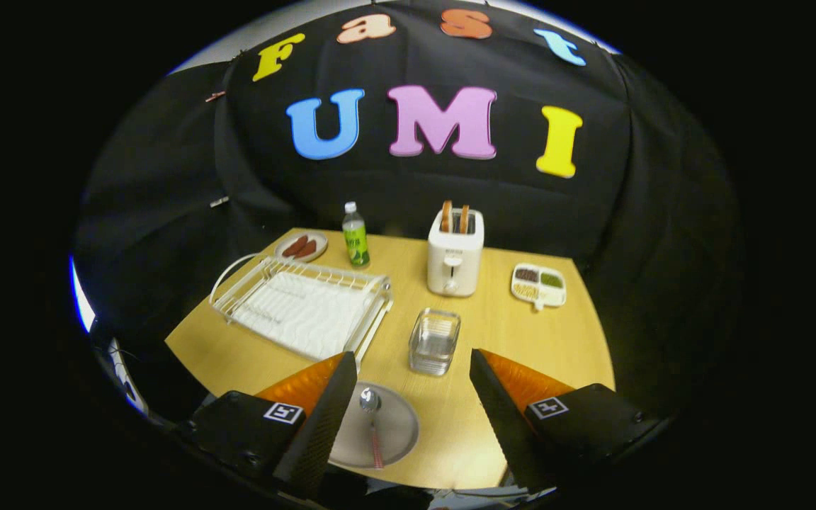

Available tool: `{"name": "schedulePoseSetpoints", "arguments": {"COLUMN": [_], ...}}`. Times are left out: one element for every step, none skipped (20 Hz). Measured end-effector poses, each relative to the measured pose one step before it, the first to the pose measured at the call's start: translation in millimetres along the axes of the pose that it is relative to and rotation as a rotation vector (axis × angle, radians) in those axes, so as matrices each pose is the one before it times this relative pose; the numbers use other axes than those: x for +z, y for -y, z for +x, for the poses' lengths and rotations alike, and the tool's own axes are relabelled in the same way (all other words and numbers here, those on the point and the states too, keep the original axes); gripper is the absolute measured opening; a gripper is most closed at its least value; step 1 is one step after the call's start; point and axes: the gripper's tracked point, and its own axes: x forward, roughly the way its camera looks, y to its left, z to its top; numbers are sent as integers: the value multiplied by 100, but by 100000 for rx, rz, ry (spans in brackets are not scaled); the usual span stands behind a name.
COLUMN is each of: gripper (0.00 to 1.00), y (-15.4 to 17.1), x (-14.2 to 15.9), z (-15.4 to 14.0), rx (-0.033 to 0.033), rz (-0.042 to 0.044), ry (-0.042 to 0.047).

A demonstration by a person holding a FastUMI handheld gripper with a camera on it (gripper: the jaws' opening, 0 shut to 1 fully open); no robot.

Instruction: Take the plate from the dish rack, then take the spoon from the basket and place it into the plate.

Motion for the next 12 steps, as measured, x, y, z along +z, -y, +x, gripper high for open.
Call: {"name": "schedulePoseSetpoints", "arguments": {"gripper": [99, 99, 99, 98, 98, 98, 98, 98, 98, 98, 98, 98], "y": [465, 494, 580, 498, 98, -60, -75, 25, 159, 346, 158, -47], "x": [2768, 2474, 2439, 2352, 1861, 1556, 1225, 743, 717, 565, 231, 66], "z": [-956, -822, -702, -414, -712, -267, -249, -396, -198, -379, -274, -64], "rx": [-2404, -2408, -2454, -1695, -1352, -489, -213, -247, -342, -472, -52, -140], "rz": [-2909, -2210, -1706, -831, -255, 416, 719, 613, 280, 80, 80, 126], "ry": [5980, 5473, 5367, 4982, 4595, 3610, 2763, 1959, 1920, 1495, 713, 561]}}
